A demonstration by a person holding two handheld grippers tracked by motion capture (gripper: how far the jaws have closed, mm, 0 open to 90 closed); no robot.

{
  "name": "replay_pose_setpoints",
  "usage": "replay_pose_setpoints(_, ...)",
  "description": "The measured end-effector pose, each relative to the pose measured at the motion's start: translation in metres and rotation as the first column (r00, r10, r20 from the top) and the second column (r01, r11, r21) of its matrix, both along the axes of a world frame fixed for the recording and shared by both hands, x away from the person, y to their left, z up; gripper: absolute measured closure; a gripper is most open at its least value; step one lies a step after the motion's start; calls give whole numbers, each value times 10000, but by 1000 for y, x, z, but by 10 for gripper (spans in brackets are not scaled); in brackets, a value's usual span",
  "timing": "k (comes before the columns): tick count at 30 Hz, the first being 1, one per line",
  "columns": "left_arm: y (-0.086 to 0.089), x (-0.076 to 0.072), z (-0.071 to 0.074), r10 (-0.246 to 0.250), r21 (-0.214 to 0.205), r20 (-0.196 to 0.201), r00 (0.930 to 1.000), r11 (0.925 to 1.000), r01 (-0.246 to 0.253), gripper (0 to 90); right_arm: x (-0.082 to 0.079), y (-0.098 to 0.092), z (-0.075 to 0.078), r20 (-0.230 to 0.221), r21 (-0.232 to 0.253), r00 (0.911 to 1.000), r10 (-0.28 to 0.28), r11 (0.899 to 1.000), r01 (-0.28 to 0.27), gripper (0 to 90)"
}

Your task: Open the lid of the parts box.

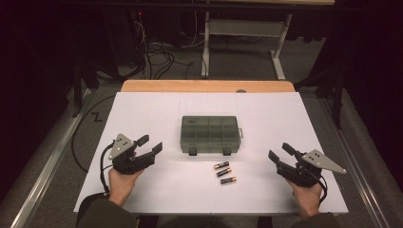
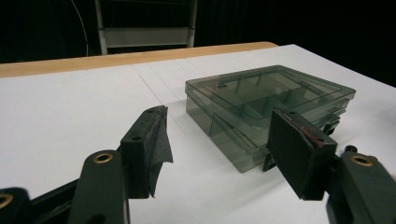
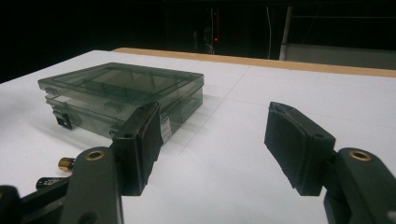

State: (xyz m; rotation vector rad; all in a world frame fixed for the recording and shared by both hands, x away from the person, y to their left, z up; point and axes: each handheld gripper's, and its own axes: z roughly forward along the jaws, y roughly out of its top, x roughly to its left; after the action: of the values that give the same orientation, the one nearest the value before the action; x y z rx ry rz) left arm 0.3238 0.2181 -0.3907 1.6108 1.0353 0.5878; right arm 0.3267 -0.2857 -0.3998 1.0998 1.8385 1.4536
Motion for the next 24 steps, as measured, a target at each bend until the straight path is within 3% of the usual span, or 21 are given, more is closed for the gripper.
replay_pose_setpoints(14, 2, -1, 1, -3, -281, -196, 9998, 9996, -3, 385, 0, 2, 0, -17, -95, 10000, 89, 9999, -89, 373)
replay_pose_setpoints(19, 1, -1, 1, -67, -101, -171, 9998, 9999, 65, 385, 0, 2, 0, -48, -127, 10000, 23, 9999, -24, 373)
replay_pose_setpoints(24, 1, 0, 0, 195, 60, -291, 9994, 9998, -193, 354, 0, 3, 0, -121, -168, 9999, -51, 9998, 49, 380)
